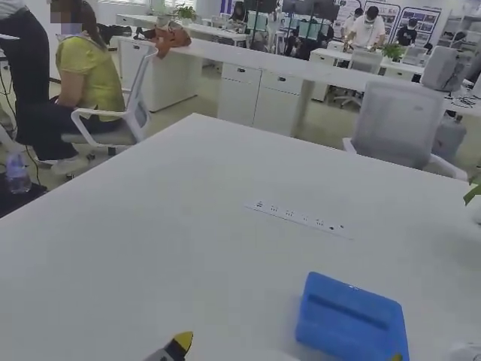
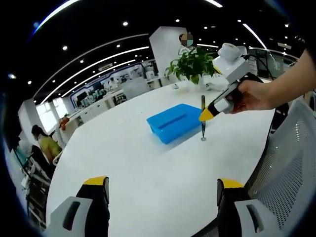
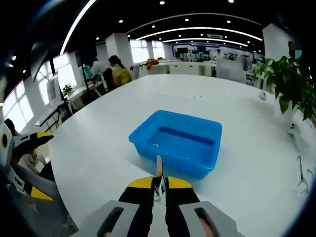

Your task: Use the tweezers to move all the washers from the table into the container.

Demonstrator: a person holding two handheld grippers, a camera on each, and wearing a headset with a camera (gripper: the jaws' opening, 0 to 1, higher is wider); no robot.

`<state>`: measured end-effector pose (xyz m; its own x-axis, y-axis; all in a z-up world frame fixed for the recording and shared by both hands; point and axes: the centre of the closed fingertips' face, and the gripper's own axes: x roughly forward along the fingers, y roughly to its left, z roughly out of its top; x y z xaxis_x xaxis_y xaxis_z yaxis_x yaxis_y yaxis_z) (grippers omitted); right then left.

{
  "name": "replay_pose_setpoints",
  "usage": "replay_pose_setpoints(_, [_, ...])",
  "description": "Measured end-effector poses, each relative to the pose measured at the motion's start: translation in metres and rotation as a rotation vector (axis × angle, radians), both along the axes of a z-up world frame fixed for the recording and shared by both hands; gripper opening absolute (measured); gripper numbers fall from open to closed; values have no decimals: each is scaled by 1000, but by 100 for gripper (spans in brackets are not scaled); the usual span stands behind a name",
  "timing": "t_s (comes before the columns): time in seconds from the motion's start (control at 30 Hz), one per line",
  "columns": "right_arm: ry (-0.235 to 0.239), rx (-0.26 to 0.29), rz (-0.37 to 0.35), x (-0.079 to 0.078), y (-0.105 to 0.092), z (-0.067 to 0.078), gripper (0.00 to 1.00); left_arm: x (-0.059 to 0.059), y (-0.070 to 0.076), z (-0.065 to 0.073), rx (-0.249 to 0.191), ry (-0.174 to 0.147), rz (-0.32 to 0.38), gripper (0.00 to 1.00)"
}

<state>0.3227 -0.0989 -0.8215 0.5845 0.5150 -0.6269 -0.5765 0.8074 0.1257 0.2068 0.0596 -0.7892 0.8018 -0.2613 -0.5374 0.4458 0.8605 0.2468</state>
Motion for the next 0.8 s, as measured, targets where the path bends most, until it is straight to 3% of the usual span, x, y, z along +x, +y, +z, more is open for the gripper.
replay_pose_setpoints(0.8, [-18, -7, 9, 1, 1, -5, 3, 0, 0, -1, 3, 5, -2, 93])
